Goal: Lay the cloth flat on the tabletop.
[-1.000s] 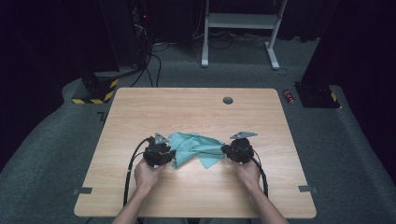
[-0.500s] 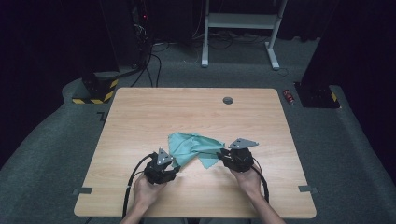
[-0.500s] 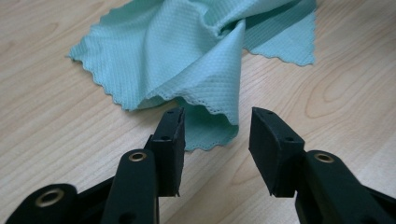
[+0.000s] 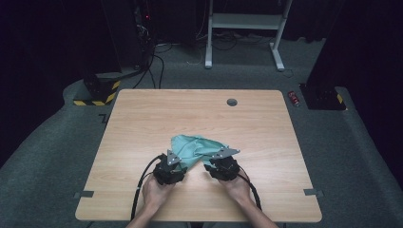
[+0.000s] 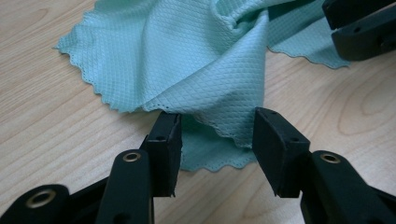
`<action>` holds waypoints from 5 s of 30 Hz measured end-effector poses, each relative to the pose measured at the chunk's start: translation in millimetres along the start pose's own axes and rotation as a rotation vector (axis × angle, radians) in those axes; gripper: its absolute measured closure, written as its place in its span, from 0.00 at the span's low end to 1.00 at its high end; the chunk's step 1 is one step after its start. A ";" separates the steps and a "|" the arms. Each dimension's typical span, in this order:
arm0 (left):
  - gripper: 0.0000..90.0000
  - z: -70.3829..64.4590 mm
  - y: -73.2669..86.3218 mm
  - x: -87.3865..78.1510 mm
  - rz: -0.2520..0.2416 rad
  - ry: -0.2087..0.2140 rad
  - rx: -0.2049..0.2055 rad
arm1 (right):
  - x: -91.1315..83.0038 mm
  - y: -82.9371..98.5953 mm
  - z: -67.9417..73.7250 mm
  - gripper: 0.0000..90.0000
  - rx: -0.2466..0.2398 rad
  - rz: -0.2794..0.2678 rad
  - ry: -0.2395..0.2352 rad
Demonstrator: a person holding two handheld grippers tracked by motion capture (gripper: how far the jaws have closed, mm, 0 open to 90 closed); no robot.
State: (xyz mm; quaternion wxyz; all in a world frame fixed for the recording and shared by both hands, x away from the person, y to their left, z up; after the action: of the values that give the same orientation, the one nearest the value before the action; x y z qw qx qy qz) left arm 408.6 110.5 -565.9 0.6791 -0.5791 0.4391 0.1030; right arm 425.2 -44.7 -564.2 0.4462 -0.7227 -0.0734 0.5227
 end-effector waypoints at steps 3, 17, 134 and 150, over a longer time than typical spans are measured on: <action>0.59 1.0 -0.5 2.7 0.007 -0.017 0.012 | 5.6 1.2 0.2 0.73 -0.004 0.015 0.012; 0.92 -13.6 -2.7 9.7 0.050 0.093 -0.005 | 9.7 5.7 -1.2 0.99 -0.087 0.041 0.076; 0.98 18.6 9.6 -26.6 0.021 0.130 -0.097 | -34.0 30.3 -12.7 0.99 -0.016 0.030 0.044; 0.89 30.1 22.2 -29.7 0.089 0.102 -0.119 | -42.2 34.4 -48.5 0.86 0.065 0.030 0.124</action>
State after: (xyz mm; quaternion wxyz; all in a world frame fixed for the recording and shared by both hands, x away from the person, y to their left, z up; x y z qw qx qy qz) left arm 391.0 154.6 -561.8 0.6148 -0.6029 0.4918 0.1294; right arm 433.9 -116.8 -557.2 0.4653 -0.7399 -0.0177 0.4855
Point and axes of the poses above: each handheld gripper's, and its own axes: x roughly forward along the jaws, y roughly out of its underside, z roughly to its left, the point moved 8 cm from there along x, roughly forward along the jaws, and after that the axes turned 8 degrees about -x, right-handed, at the moved point
